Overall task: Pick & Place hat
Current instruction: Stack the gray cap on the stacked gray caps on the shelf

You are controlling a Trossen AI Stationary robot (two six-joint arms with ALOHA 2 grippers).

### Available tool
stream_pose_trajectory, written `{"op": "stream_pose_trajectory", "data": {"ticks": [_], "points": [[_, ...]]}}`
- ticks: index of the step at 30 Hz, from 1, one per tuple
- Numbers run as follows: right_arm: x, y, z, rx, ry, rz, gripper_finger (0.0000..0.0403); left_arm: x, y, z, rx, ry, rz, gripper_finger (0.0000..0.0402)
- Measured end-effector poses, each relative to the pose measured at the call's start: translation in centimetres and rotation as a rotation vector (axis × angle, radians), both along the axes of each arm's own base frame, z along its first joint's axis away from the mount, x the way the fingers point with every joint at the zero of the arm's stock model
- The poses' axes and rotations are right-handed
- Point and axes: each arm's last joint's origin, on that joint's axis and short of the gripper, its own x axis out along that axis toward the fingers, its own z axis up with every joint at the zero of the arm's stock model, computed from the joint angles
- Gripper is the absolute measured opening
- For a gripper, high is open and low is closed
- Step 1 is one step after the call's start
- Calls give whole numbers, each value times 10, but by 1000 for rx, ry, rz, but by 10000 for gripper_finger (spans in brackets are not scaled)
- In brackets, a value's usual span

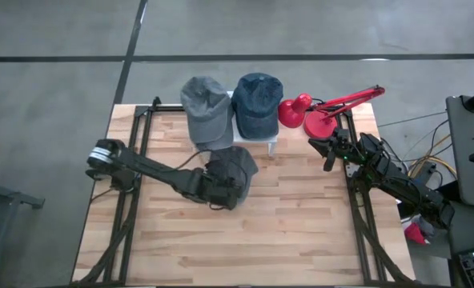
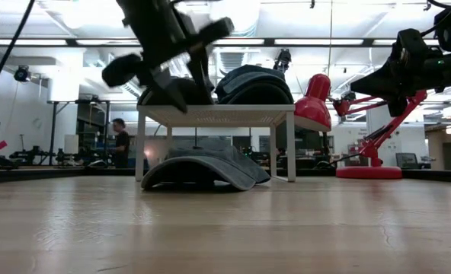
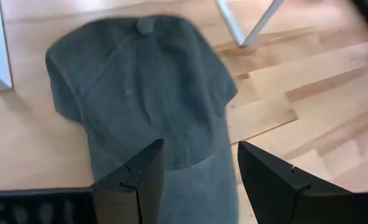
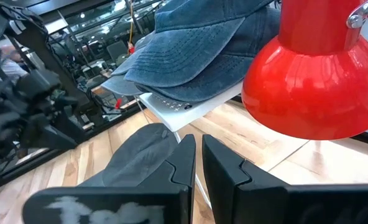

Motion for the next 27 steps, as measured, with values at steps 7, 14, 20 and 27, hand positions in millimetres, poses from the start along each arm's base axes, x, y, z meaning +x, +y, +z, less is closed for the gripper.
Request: {"op": "stream_pose_trajectory", "data": {"ticks": [7, 14, 20, 27], "points": [[0, 0, 0, 0, 0, 0, 27, 11, -2, -30, -12, 42, 68, 195], [0, 0, 0, 0, 0, 0, 27, 19, 1, -56, 3, 62, 151, 195], [0, 0, 0, 0, 0, 0, 27, 25, 3, -82, -72, 135, 177, 195], [0, 0, 0, 1, 1, 0, 27, 23, -25, -84, -202, 131, 168, 195]]}}
